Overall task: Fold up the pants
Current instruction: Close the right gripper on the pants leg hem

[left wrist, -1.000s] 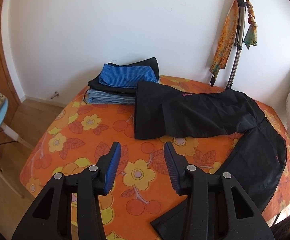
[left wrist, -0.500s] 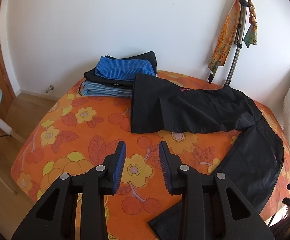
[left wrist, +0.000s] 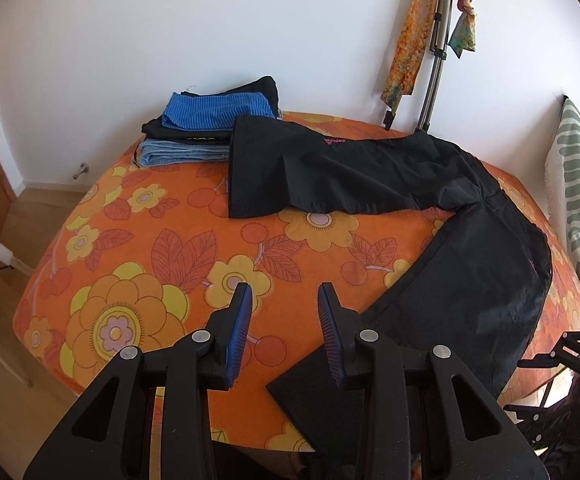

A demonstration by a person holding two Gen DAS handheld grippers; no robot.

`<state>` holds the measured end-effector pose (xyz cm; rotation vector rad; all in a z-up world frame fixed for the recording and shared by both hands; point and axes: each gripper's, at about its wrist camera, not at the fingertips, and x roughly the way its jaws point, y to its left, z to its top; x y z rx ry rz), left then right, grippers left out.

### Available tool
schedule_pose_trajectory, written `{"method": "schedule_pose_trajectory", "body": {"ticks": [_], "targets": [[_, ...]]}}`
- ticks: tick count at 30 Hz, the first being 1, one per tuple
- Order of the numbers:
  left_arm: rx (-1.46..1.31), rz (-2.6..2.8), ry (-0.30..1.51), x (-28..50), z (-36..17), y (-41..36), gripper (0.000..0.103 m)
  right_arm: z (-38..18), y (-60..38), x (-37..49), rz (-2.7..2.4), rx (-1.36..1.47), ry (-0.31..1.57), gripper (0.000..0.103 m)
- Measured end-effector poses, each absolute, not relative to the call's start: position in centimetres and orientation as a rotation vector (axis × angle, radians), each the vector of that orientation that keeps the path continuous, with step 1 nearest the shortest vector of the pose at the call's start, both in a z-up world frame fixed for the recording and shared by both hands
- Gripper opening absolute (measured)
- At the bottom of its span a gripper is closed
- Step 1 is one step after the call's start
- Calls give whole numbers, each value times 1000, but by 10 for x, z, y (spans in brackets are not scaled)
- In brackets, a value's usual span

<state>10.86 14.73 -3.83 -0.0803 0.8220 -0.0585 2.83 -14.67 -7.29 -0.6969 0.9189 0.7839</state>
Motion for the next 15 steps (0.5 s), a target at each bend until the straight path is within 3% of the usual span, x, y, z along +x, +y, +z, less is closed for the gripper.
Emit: {"method": "schedule_pose_trajectory", "body": {"ticks": [15], "targets": [[-53, -105, 833, 86, -40, 125, 32, -85, -114, 21, 863, -889, 793, 49]]}}
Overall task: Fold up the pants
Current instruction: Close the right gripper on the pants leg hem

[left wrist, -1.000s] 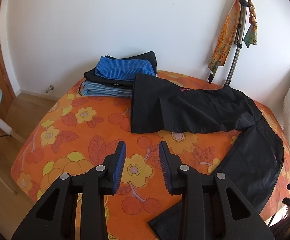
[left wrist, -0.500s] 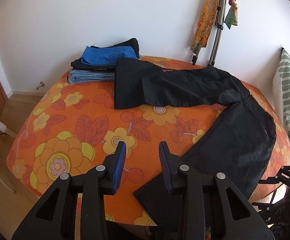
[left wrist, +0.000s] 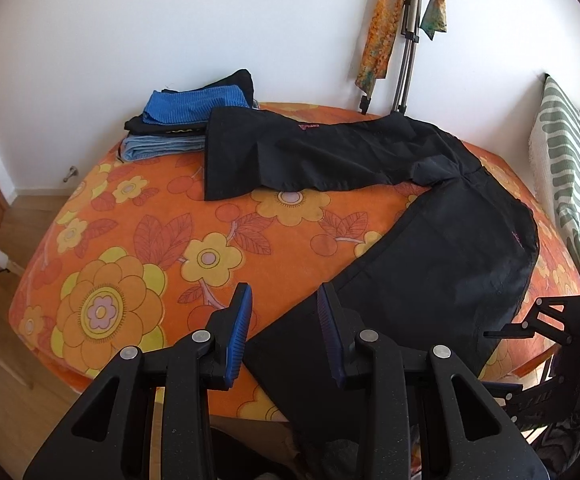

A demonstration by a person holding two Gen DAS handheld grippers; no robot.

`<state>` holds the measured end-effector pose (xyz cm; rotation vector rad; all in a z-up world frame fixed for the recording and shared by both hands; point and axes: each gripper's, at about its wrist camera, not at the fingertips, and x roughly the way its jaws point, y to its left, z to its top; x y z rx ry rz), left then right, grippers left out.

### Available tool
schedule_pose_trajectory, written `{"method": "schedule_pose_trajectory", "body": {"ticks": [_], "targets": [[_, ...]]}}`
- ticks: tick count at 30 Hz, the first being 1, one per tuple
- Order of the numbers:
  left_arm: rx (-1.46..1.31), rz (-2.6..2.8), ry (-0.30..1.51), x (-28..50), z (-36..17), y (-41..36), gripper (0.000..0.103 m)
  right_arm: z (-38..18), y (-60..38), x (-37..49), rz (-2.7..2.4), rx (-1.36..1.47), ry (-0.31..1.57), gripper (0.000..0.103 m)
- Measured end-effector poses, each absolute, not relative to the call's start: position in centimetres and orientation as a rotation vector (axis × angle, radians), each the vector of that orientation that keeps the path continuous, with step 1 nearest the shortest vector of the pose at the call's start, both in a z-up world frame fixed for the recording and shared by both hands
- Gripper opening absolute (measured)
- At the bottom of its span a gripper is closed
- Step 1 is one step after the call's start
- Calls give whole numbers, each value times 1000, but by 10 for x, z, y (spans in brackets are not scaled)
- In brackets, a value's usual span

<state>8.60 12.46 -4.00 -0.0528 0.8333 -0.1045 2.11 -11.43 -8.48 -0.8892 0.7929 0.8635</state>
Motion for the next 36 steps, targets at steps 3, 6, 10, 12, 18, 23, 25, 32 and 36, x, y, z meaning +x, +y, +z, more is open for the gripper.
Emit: {"method": "schedule_pose_trajectory", "body": {"ticks": [3, 6, 10, 12, 18, 23, 25, 32, 36], "targets": [[-48, -113, 834, 83, -40, 123, 32, -82, -111, 24, 869, -863, 793, 39], [-44, -111, 830, 80, -39, 122, 32, -85, -106, 28, 867, -880, 804, 25], [-48, -101, 827, 75, -39, 125, 32, -86, -109, 35, 885, -846, 835, 11], [-50, -100, 830, 72, -40, 127, 32, -86, -111, 40, 885, -821, 858, 8], [-39, -128, 837, 61, -44, 120, 32, -78, -117, 52, 898, -719, 903, 4], [-11, -146, 854, 56, -51, 111, 32, -71, -121, 49, 959, -697, 919, 7], [-14, -147, 858, 54, -52, 111, 32, -72, -120, 41, 987, -721, 917, 30], [-31, -134, 856, 46, -50, 116, 32, -94, -103, -7, 994, -998, 742, 57], [-37, -128, 854, 42, -49, 119, 32, -113, -94, -16, 929, -1137, 644, 53]]}}
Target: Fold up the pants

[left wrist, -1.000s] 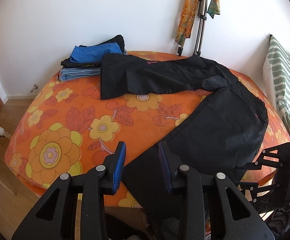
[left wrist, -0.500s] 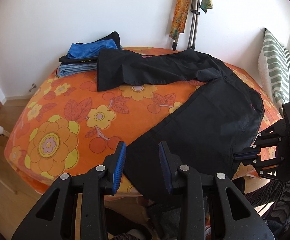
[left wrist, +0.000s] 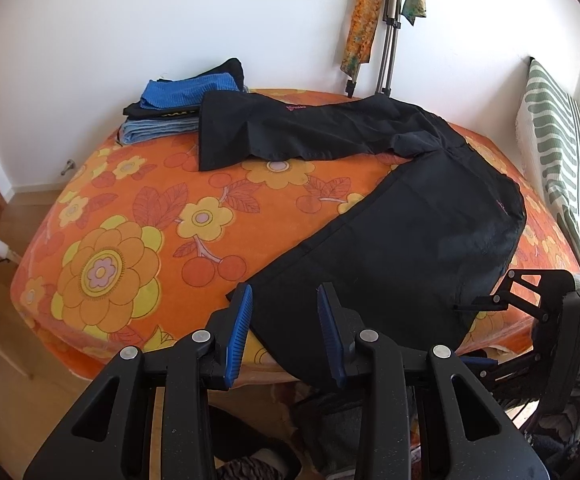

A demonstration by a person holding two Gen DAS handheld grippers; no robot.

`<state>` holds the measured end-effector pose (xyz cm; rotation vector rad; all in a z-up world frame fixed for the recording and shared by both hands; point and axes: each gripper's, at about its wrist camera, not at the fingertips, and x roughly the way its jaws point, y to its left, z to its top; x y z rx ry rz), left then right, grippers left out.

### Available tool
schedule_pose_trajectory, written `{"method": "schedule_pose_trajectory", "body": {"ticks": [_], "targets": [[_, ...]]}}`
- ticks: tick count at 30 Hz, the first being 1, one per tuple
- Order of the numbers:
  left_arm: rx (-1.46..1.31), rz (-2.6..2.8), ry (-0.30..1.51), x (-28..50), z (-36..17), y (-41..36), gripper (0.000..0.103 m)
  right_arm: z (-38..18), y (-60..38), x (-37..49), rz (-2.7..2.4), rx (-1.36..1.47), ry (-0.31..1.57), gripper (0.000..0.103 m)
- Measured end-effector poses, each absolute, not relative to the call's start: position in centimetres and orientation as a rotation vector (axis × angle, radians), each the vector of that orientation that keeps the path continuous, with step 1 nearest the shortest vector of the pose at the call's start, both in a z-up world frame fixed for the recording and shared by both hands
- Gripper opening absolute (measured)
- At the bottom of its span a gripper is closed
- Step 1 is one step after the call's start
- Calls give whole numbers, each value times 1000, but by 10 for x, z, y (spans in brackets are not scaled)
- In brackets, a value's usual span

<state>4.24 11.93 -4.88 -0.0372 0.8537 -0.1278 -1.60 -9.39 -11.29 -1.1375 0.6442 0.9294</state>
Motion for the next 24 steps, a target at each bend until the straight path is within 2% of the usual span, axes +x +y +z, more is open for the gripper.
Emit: {"method": "schedule_pose_trajectory", "body": {"ticks": [2, 3, 8, 13, 14, 17, 24], "targets": [[-41, -126, 854, 41, -49, 121, 32, -117, -91, -16, 907, -1165, 608, 43], [-43, -124, 856, 41, -49, 122, 32, -116, -90, -15, 904, -1161, 605, 42], [-43, -124, 859, 38, -49, 124, 32, -103, -90, -3, 954, -1049, 671, 26], [-37, -142, 864, 36, -50, 122, 32, -84, -94, 14, 1008, -903, 735, 15], [-34, -151, 866, 36, -50, 121, 32, -79, -95, 19, 1014, -866, 754, 10], [-24, -175, 861, 35, -51, 116, 32, -66, -97, 41, 1001, -757, 808, 6], [52, -256, 838, 38, -50, 94, 32, -54, -104, 126, 900, -510, 962, 5]]}}
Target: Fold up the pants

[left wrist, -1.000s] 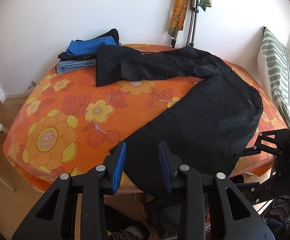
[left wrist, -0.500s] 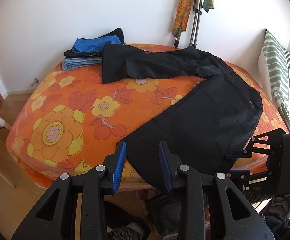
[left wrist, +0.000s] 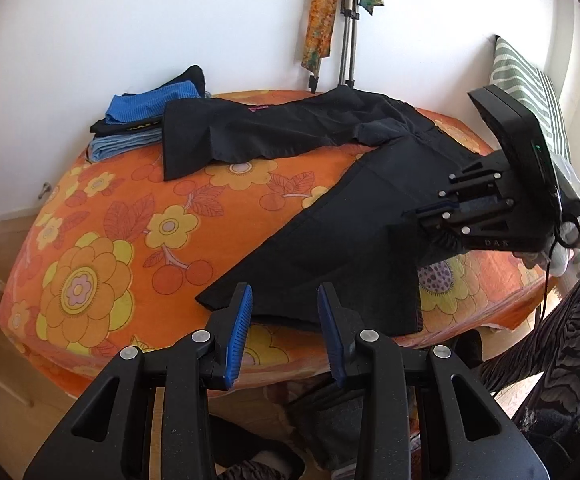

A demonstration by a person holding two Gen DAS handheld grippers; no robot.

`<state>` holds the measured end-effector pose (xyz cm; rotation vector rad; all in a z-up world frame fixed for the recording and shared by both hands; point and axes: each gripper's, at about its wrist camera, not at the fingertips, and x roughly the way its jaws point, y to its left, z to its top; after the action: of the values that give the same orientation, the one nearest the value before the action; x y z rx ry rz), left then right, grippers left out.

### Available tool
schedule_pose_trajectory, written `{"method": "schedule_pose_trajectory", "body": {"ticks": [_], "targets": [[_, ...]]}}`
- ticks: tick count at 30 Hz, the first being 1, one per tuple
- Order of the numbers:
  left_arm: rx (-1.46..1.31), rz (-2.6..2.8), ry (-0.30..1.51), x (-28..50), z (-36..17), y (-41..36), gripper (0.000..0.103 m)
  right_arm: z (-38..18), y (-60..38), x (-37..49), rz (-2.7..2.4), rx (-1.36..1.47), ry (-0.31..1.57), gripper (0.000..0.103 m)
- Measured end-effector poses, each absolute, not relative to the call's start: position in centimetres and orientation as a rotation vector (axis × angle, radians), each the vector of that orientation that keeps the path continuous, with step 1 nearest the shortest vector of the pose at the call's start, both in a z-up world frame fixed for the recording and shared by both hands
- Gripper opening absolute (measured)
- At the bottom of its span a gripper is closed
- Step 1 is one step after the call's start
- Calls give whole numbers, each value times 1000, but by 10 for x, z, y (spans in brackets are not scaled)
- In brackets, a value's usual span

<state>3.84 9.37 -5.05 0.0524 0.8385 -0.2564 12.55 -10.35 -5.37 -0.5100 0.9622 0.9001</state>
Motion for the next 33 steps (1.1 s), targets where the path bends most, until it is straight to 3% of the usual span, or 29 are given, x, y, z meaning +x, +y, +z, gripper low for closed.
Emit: {"method": "schedule_pose_trajectory", "body": {"ticks": [9, 13, 21, 22, 23, 26, 33], "targets": [[416, -487, 811, 32, -71, 9, 37, -74, -111, 187, 859, -378, 1095, 5], [456, -536, 857, 47, -88, -8, 45, -83, -114, 197, 874, -334, 1137, 5], [547, -453, 901, 83, -115, -13, 45, -95, -121, 212, 906, -224, 1203, 5], [525, -454, 906, 87, -115, -9, 41, -94, -123, 212, 912, -217, 1202, 5], [499, -453, 913, 92, -114, -5, 29, -94, -124, 212, 913, -219, 1198, 5], [415, -454, 922, 100, -106, 8, 8, -91, -128, 212, 926, -209, 1193, 5], [317, -378, 851, 107, -83, 28, 5, -85, -133, 207, 945, -186, 1169, 6]]}}
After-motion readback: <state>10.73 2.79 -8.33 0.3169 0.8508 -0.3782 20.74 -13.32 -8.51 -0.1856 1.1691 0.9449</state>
